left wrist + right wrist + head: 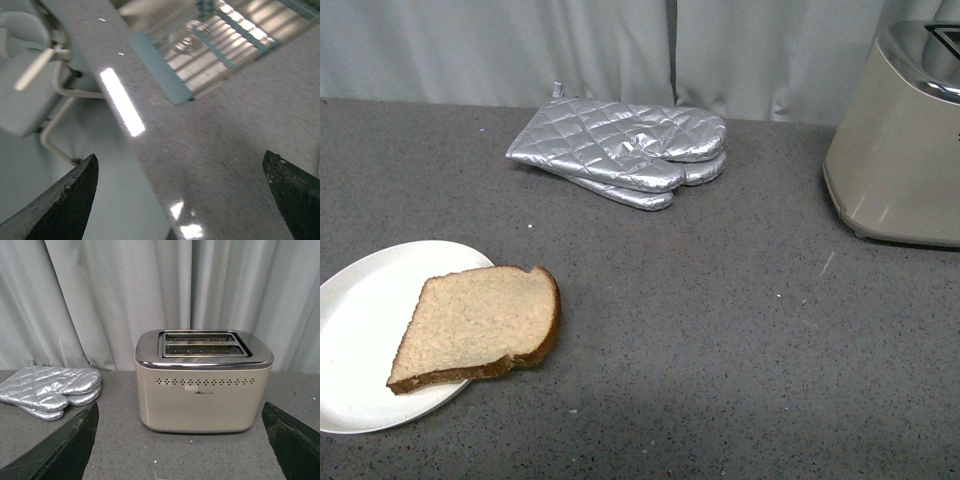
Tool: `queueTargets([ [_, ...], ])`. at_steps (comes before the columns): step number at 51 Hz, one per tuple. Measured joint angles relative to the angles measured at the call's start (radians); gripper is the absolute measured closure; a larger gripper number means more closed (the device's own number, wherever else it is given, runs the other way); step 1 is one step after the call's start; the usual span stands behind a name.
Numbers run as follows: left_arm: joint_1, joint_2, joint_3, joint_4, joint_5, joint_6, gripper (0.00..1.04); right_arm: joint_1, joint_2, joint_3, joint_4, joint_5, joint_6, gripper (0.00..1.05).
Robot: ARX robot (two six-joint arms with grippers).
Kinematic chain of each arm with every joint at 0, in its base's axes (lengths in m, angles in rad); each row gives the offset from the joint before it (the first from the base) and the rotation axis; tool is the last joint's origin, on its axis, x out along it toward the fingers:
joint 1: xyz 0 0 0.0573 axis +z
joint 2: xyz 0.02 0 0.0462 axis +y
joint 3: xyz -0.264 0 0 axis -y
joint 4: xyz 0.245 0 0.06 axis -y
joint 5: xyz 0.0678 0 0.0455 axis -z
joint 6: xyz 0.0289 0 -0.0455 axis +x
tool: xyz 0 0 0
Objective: Put bread into toaster
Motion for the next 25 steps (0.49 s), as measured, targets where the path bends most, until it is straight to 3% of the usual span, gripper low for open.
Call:
queueTargets([
  [3, -0.003, 0.096, 0.021, -0.113, -0.107, -0.212, 0.07, 0.0, 0.0, 0.0, 0.0, 0.0, 0.0, 0.09],
  [8, -0.003, 0.188, 0.025, -0.231, -0.214, -0.394, 0.07, 0.0, 0.0, 0.0, 0.0, 0.0, 0.0, 0.09],
  [14, -0.003, 0.27, 0.026, -0.341, -0.308, -0.497, 0.07, 0.0, 0.0, 0.0, 0.0, 0.0, 0.0, 0.09],
  [19, 0.013, 0.252, 0.015, -0.311, -0.27, -0.571, 0.07, 0.0, 0.0, 0.0, 0.0, 0.0, 0.0, 0.09],
  [20, 0.035, 0.19, -0.013, -0.261, -0.204, -0.545, 0.12, 0.0, 0.0, 0.0, 0.0, 0.001, 0.0, 0.09],
  [21, 0.035, 0.19, -0.013, -0.261, -0.204, -0.545, 0.12, 0.0, 0.0, 0.0, 0.0, 0.001, 0.0, 0.09],
  [22, 0.05, 0.161, -0.029, -0.231, -0.204, -0.513, 0.22, 0.0, 0.0, 0.0, 0.0, 0.001, 0.0, 0.09],
  [23, 0.05, 0.161, -0.029, -0.231, -0.204, -0.513, 0.22, 0.0, 0.0, 0.0, 0.0, 0.001, 0.0, 0.09],
  [24, 0.066, 0.134, -0.045, -0.192, -0.137, -0.449, 0.3, 0.0, 0.0, 0.0, 0.0, 0.0, 0.0, 0.09],
  [25, 0.066, 0.134, -0.045, -0.192, -0.137, -0.449, 0.3, 0.0, 0.0, 0.0, 0.0, 0.0, 0.0, 0.09],
])
